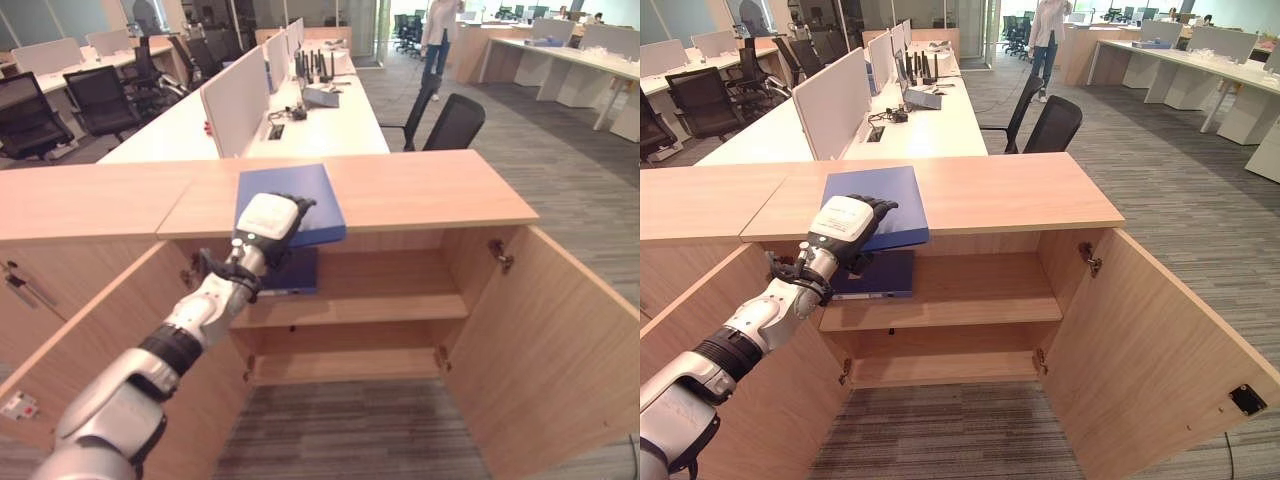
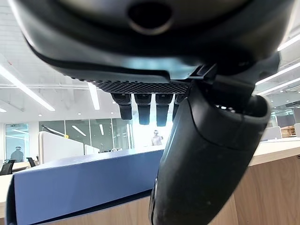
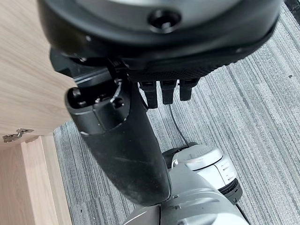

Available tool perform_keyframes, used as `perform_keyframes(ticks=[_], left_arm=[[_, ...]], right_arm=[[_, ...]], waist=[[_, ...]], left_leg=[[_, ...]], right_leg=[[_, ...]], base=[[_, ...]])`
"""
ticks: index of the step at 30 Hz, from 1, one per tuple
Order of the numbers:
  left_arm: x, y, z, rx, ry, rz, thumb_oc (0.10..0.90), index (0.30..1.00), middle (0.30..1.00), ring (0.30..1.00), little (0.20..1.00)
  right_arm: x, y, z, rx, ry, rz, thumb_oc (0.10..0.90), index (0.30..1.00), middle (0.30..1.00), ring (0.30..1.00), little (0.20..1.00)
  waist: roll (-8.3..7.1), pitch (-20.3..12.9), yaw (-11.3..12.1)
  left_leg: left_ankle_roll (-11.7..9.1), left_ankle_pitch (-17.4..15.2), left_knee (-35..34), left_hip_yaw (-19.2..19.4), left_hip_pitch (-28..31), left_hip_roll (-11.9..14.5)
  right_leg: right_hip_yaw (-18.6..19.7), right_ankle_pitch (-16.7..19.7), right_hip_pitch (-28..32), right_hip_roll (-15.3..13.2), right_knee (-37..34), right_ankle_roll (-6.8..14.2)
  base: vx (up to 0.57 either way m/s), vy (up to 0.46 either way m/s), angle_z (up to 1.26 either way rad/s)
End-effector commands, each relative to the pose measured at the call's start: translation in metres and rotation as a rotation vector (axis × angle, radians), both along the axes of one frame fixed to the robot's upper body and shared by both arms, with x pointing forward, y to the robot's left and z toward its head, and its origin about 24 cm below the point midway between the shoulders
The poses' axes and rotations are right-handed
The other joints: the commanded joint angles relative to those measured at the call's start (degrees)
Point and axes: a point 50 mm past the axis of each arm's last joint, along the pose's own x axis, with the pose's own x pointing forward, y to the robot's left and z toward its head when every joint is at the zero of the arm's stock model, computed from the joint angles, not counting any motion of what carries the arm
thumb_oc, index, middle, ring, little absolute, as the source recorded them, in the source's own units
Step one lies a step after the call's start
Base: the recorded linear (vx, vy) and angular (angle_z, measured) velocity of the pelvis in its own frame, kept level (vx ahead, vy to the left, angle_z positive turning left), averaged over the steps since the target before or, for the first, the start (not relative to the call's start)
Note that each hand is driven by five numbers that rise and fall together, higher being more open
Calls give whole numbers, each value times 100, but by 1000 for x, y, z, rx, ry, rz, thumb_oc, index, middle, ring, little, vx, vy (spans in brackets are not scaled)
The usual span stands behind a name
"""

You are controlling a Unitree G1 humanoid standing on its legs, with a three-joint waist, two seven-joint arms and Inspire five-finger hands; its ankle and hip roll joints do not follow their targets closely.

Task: Put the empty folder in the office cabinet

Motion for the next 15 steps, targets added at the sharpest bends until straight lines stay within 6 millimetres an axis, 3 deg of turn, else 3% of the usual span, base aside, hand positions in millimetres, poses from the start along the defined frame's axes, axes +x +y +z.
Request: perform_keyframes(ticks=[1, 7, 15], left_arm=[[26, -7, 109, -93, -320, 24, 800, 900, 900, 900, 900], [34, 28, 92, 5, -256, 181, 800, 900, 900, 900, 900], [41, 56, 73, 79, -169, 342, 800, 900, 900, 900, 900]], right_arm=[[5, -23, 7, -57, 3, -12, 800, 900, 900, 900, 900], [4, -11, 3, -38, -5, 35, 800, 900, 900, 900, 900], [0, -8, 2, -29, 7, 47, 800, 900, 900, 900, 900]], waist=[[65, -143, 65], [84, -108, -29], [76, -92, -77]], left_leg=[[-147, -779, -2, -250, 276, -9], [-164, -782, -2, -150, 292, 10], [-166, -780, -2, -75, 298, 21]], right_leg=[[-300, -247, 146, -88, 49, 348], [-228, -218, 118, -85, 51, 354], [-181, -206, 93, -66, 57, 360]], base=[[0, 0, 0], [-9, 1, -8], [-9, -6, -9]])
